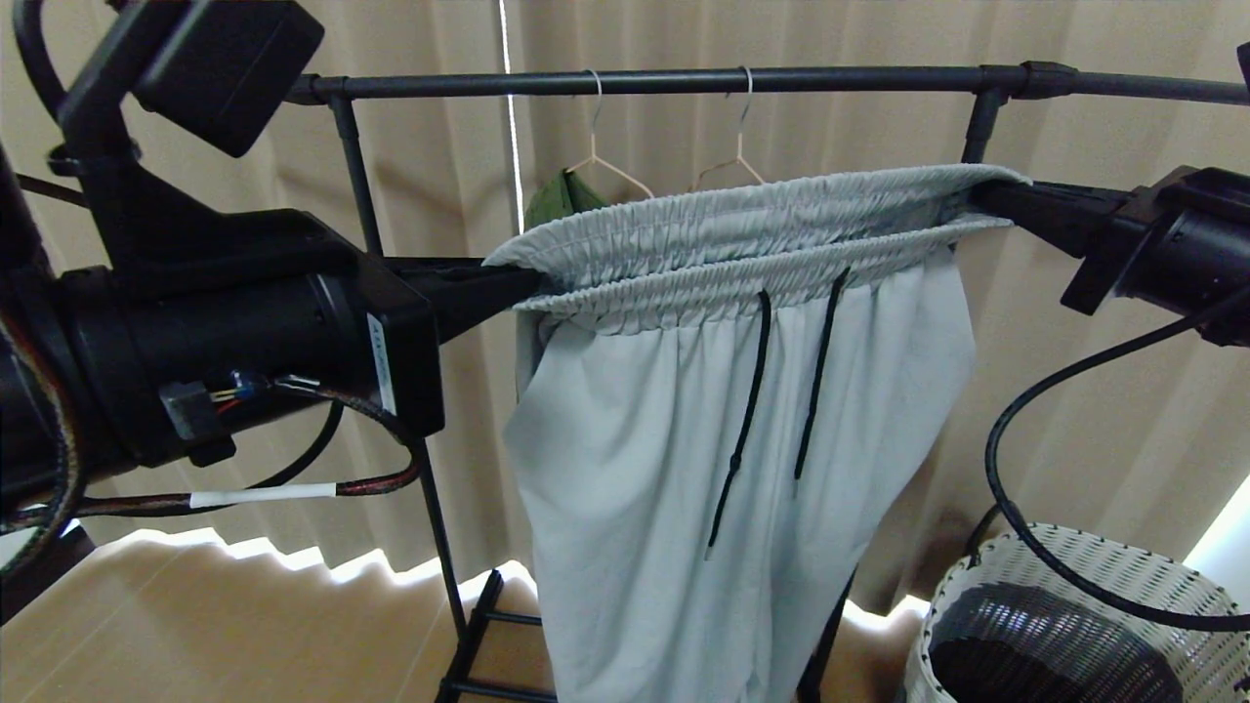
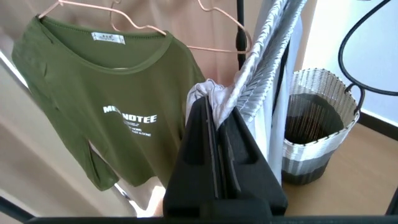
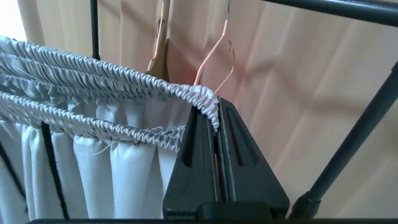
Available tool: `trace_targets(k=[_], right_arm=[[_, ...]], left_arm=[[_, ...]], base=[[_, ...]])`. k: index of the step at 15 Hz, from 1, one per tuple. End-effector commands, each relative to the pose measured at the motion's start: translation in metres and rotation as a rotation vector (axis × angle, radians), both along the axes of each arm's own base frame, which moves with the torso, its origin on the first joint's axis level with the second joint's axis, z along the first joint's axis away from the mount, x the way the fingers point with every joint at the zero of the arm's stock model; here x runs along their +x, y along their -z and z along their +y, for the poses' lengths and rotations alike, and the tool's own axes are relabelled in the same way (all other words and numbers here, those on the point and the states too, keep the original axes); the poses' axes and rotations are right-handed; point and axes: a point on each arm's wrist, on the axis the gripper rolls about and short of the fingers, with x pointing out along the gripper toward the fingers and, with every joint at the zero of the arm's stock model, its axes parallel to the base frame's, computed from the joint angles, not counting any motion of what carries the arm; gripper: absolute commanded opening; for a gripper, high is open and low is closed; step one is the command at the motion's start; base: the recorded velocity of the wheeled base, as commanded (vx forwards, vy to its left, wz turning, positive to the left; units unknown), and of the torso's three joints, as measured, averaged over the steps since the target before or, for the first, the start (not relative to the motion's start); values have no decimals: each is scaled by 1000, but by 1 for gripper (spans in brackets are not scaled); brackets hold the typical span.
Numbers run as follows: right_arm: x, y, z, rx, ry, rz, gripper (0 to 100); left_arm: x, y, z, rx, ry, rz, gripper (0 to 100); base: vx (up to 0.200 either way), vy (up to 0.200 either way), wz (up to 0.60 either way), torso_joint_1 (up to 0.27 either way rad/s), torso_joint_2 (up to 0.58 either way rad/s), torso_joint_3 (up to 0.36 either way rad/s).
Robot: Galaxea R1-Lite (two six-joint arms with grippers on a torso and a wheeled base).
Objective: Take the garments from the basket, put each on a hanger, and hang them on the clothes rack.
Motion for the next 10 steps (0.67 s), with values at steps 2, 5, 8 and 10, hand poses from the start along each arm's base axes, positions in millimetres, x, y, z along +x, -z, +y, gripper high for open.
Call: trace_targets(k=[2, 5, 8, 10], right_arm=[[-3, -1, -1, -4, 5, 5, 0], [-12, -2, -3, -14, 9, 39, 0], [-13, 2, -4, -18, 11, 50, 0], [-13, 6, -4, -21, 11, 65, 0]], left_arm=[[2, 0, -1, 3, -4, 1, 0], [13, 2, -1, 31, -53, -31, 0], [30, 4, -9, 64, -199, -155, 0], [36, 4, -13, 62, -224, -195, 0]], base=[[0, 0, 0, 0, 0, 0], [0, 0, 0, 0, 0, 0], [0, 0, 0, 0, 0, 0], [0, 0, 0, 0, 0, 0]])
